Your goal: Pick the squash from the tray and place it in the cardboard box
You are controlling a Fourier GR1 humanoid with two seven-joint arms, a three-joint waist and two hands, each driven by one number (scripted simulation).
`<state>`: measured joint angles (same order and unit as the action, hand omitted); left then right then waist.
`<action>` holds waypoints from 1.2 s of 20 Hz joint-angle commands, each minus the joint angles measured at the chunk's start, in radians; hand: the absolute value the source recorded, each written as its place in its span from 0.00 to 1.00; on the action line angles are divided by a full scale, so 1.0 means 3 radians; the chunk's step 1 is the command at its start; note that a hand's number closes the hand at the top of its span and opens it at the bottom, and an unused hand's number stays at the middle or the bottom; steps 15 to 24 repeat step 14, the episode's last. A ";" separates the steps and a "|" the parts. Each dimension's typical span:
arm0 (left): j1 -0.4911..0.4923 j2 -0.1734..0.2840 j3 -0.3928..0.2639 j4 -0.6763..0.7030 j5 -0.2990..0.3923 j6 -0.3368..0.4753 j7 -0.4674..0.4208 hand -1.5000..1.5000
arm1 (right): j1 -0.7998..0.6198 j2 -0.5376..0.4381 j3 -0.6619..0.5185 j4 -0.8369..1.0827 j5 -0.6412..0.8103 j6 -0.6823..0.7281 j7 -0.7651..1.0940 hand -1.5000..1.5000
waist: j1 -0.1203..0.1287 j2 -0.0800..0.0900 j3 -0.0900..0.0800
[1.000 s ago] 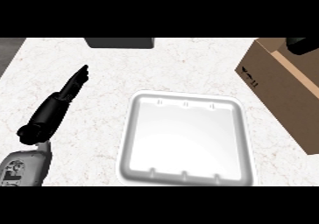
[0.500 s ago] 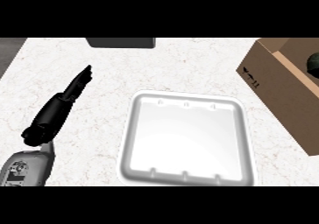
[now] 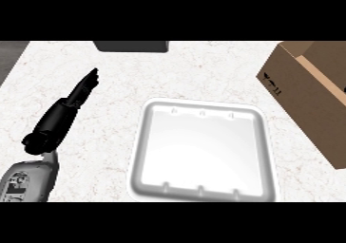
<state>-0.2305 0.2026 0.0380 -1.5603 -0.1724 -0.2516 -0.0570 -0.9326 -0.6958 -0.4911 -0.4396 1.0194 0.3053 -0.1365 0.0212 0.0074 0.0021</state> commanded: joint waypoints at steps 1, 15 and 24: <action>0.0021 0.0065 0.0059 0.0041 0.0014 -0.0029 -0.0060 0.50 | -0.0134 0.0137 -0.0510 -0.0109 -0.0531 -0.0317 -0.0261 0.00 | -0.0035 -0.0016 0.0003; -0.0004 -0.0004 0.0024 -0.0074 0.0038 -0.0029 0.0037 0.50 | 0.0127 -0.0371 -0.1894 0.0303 -0.1804 -0.0553 -0.0399 0.00 | 0.0008 0.0023 0.0006; -0.0004 -0.0004 0.0024 -0.0074 0.0038 -0.0029 0.0037 0.50 | 0.0127 -0.0371 -0.1894 0.0303 -0.1804 -0.0553 -0.0399 0.00 | 0.0008 0.0023 0.0006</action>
